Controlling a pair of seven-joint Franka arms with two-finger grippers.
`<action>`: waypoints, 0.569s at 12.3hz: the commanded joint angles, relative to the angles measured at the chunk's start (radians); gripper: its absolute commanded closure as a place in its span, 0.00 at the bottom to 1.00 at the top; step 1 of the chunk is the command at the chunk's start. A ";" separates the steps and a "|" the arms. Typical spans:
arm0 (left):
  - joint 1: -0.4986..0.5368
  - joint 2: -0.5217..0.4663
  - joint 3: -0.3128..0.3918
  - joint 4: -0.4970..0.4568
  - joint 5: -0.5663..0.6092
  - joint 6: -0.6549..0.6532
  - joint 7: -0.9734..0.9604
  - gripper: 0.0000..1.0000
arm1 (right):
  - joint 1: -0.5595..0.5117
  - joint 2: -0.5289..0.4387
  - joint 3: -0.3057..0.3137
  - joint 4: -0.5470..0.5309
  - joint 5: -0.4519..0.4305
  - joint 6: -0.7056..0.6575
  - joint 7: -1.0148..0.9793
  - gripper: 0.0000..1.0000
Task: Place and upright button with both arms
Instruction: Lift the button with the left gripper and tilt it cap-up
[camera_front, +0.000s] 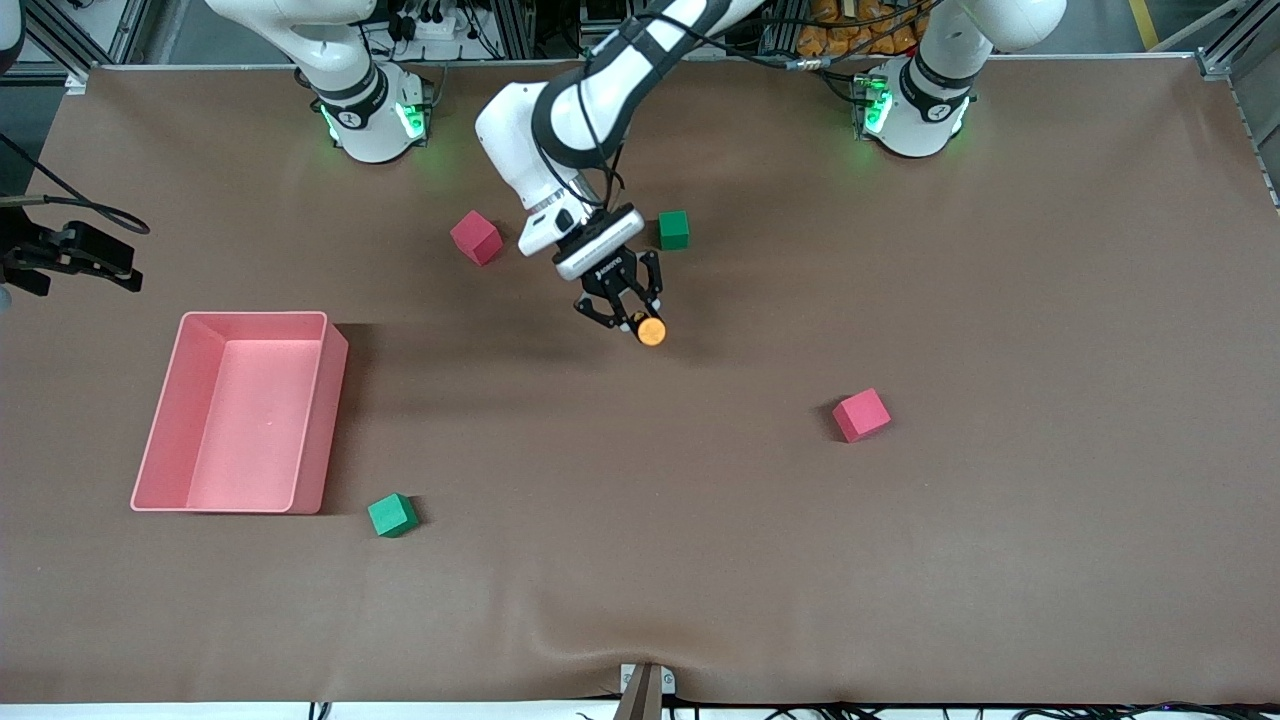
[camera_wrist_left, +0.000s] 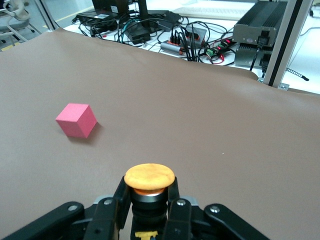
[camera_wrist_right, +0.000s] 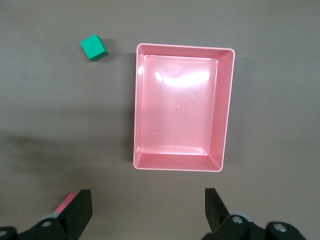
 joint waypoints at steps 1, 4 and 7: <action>-0.053 0.061 0.018 -0.009 0.093 -0.012 -0.162 1.00 | -0.031 -0.029 0.002 -0.014 -0.013 -0.022 0.015 0.00; -0.093 0.128 0.018 -0.017 0.146 -0.038 -0.250 1.00 | -0.034 -0.033 0.002 -0.011 -0.013 -0.023 0.015 0.00; -0.102 0.206 0.017 -0.007 0.220 -0.047 -0.332 1.00 | -0.023 -0.032 0.008 -0.006 0.002 -0.007 0.060 0.00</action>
